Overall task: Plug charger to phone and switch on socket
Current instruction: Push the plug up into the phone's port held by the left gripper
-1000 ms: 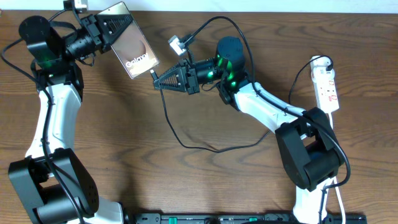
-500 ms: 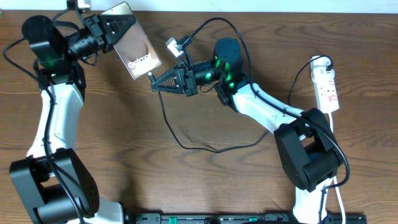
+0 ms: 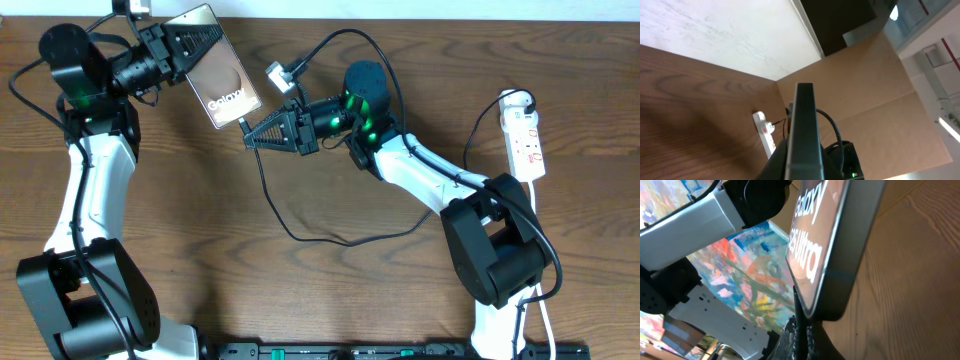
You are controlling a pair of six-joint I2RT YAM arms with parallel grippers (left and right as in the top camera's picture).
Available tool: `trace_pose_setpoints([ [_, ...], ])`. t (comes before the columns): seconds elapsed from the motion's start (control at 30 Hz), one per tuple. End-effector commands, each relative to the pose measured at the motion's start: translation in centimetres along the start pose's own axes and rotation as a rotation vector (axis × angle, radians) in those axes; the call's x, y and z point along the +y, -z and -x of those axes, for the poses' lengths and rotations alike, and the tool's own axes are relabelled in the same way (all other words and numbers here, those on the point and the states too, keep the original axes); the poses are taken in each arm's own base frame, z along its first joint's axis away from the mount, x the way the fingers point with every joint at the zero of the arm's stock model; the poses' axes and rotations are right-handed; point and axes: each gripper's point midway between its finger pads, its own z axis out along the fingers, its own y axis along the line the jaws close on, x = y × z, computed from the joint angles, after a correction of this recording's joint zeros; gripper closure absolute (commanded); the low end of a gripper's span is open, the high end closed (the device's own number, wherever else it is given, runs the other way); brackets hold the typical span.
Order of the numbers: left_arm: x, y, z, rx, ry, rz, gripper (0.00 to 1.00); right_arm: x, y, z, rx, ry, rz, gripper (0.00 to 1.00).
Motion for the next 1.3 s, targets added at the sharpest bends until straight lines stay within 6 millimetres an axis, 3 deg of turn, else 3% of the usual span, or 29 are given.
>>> trace_pose_setpoints([
  [0.0, -1.7, -0.1, -1.0, 0.067, -0.078, -0.042, 0.93, -0.1, -0.1, 0.9, -0.037, -0.022, -0.02, 0.99],
  [0.5, -2.1, 0.0, -2.0, 0.12, -0.141, -0.071, 0.93, -0.2, 0.1, 2.5, -0.112, -0.007, -0.047, 0.99],
  [0.8, -2.1, 0.0, -2.1, 0.126, -0.142, -0.074, 0.92, -0.8, 1.5, 3.9, -0.174, -0.002, -0.082, 0.99],
  [1.27, -2.1, 0.1, -2.1, 0.126, -0.146, -0.074, 0.93, -1.1, 1.8, 4.5, -0.209, -0.017, -0.101, 0.99],
])
